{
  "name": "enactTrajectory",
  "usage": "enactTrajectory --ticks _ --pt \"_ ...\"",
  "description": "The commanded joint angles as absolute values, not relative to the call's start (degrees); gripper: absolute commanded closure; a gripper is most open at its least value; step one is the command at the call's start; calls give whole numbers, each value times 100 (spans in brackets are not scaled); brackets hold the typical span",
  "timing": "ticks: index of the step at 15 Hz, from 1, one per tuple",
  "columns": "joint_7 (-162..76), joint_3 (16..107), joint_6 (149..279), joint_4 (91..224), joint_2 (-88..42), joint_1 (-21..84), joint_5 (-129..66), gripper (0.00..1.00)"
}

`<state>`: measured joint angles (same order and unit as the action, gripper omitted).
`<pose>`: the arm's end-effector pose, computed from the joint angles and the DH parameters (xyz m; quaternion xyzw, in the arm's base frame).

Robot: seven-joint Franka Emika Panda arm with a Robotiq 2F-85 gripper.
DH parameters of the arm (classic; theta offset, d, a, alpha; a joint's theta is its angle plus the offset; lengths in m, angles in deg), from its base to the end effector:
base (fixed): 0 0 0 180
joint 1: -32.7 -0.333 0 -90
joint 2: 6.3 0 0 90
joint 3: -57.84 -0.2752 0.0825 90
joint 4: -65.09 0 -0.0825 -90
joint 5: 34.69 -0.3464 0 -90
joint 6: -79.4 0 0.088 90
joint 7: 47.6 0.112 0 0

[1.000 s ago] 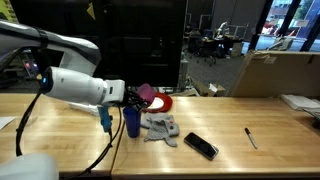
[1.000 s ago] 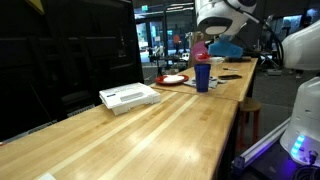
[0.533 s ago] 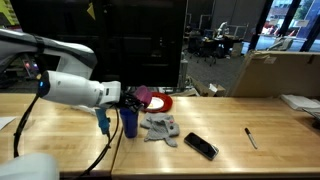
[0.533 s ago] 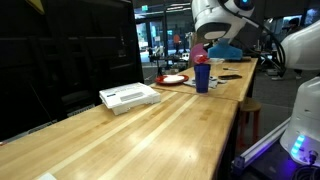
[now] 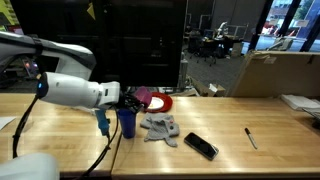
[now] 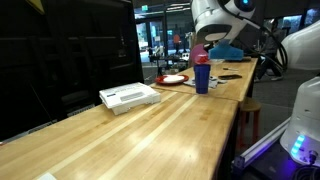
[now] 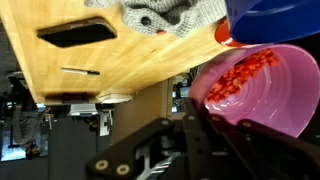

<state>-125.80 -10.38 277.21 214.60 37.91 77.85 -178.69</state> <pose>0.3060 0.0344 0.3816 0.8094 -0.3014 0.4921 0.1094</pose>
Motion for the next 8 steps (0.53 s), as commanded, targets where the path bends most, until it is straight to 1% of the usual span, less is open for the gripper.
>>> enactTrajectory --ticks 1,8 --pt "-12681 -982 27733 21487 4022 7791 -17906 99" --pt "-12688 -1000 27731 21491 4381 7735 -17955 99"
